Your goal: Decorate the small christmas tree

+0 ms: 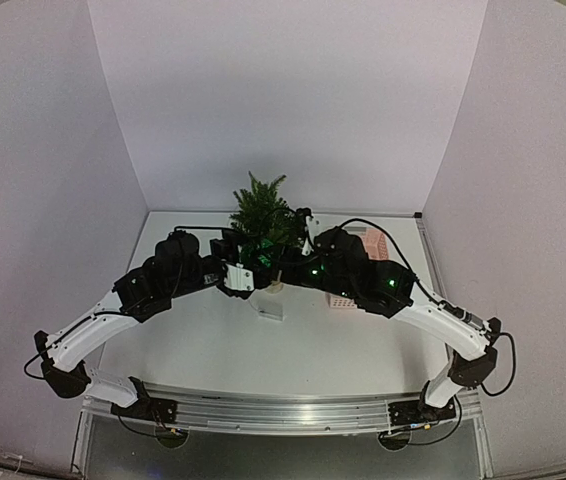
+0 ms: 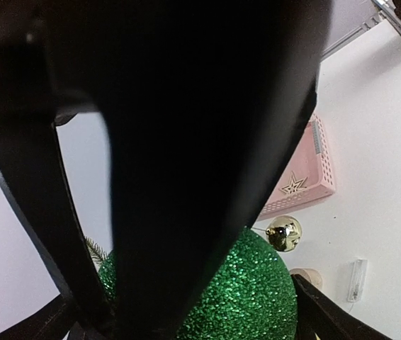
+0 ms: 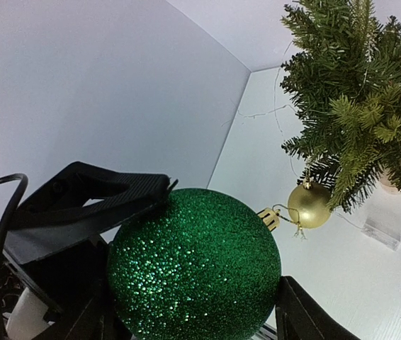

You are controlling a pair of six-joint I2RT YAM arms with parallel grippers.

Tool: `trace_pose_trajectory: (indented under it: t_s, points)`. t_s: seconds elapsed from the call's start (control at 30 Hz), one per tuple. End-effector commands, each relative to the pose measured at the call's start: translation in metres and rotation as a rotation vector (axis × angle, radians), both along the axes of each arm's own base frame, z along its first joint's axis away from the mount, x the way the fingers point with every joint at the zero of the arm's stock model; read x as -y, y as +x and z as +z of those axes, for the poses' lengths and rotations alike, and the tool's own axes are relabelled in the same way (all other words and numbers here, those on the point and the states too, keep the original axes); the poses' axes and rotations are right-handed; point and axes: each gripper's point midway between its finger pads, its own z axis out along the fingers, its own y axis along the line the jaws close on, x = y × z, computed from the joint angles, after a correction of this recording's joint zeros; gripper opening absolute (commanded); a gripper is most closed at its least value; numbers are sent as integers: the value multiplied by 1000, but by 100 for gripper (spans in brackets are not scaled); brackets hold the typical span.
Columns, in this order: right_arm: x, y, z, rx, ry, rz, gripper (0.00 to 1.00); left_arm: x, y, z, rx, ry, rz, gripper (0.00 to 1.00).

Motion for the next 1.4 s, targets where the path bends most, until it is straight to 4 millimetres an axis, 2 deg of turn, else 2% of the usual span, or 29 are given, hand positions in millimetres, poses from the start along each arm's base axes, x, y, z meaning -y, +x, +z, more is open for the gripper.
trace_pose_trajectory:
  t_s: [0.0,0.07,0.13,0.33,0.43,0.5,0.57,0.67,0.77,0.97,1.2,1.37]
  points:
    - [-13,-5,20,11,75,38,35,-5,4,21,40,-58,41,90]
    - [-14,-6,19,5,76,44,35,-5,4,23,37,-65,42,87]
    - [-14,-5,18,5,75,40,35,-6,1,26,34,-77,33,80]
    - [-14,-4,20,15,75,36,35,-8,-9,28,29,-96,-10,69]
    - [-14,-4,21,19,76,39,37,-8,-10,27,25,-93,-11,57]
    - [-13,-4,20,21,73,37,44,-9,-10,26,11,-94,-6,47]
    - [-11,-4,20,23,69,30,53,-10,-9,25,-11,-97,3,32]
    - [-4,-2,18,30,62,2,72,-11,-9,22,-54,-98,14,12]
    - [4,-1,22,46,61,-15,78,-14,-8,18,-110,-94,42,1]
    - [18,-6,33,86,62,-19,81,-23,-2,11,-199,-92,105,0]
    - [29,-5,31,106,41,-43,82,-28,1,11,-209,-102,126,0]
    - [55,-2,32,125,34,-125,82,-44,25,28,-300,-195,211,0]
